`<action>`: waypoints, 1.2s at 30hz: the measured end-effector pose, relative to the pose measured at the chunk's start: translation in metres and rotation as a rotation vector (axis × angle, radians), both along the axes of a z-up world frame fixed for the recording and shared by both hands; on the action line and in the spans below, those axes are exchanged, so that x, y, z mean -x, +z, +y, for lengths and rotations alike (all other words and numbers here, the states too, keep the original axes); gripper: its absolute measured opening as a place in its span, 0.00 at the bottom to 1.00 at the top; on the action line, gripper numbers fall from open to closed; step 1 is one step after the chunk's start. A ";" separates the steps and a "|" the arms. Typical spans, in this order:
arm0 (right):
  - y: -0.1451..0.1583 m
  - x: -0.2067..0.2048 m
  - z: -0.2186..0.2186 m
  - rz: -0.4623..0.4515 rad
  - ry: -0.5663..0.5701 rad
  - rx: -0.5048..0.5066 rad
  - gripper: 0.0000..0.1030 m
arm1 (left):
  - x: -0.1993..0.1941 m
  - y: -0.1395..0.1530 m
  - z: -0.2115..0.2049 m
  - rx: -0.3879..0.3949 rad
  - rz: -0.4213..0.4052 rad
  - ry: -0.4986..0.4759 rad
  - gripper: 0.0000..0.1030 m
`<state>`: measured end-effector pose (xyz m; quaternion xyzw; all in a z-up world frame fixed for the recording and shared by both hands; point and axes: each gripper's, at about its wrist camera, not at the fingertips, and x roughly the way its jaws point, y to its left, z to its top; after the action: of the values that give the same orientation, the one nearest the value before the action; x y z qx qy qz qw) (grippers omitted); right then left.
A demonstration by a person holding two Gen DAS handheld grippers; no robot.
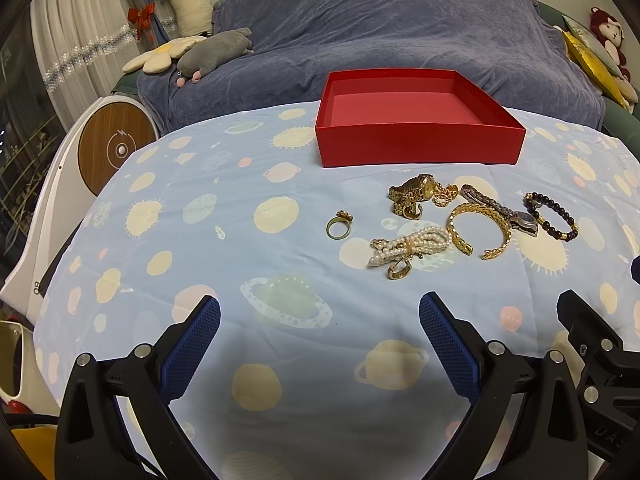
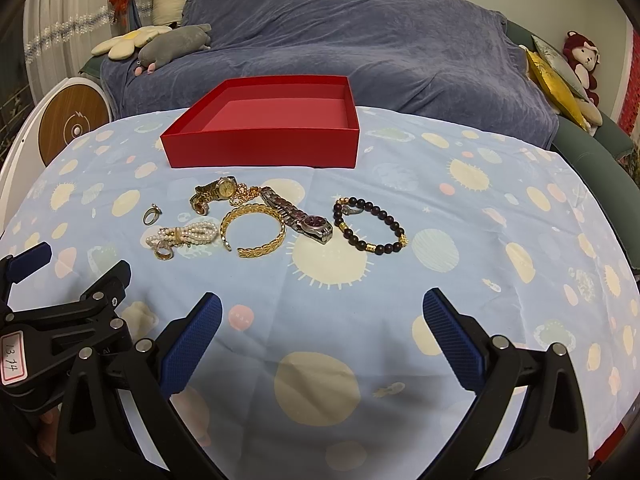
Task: Organize jewelry
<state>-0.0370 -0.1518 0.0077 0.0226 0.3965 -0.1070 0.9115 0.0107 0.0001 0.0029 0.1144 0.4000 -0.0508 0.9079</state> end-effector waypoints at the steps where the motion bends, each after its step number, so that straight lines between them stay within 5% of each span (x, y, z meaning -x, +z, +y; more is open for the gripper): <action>1: 0.000 0.000 -0.001 0.000 0.000 0.000 0.95 | 0.000 0.000 0.000 0.000 0.000 0.000 0.94; 36: -0.005 -0.002 -0.004 0.015 -0.006 -0.009 0.95 | -0.002 -0.006 -0.005 -0.001 0.016 -0.002 0.95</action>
<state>-0.0349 -0.1556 0.0022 0.0272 0.4037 -0.1082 0.9081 0.0129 -0.0047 -0.0028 0.1147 0.4074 -0.0526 0.9045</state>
